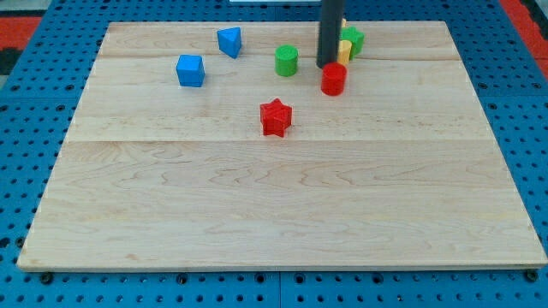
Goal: Move the red circle to the top left of the red star
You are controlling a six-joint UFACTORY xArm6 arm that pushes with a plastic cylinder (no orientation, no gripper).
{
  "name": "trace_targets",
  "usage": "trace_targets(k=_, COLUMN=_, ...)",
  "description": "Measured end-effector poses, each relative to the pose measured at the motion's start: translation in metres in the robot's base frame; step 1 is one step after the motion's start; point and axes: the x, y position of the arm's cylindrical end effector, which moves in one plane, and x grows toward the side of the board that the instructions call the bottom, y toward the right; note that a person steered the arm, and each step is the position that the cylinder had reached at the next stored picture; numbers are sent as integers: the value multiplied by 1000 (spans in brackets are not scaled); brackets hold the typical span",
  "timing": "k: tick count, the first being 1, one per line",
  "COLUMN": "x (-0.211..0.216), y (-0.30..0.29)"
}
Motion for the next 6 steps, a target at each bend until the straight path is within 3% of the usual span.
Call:
trace_targets(k=2, x=29, y=69)
trace_targets(k=3, x=45, y=43)
trace_targets(k=5, x=-15, y=-166)
trace_targets(k=6, x=-25, y=-140)
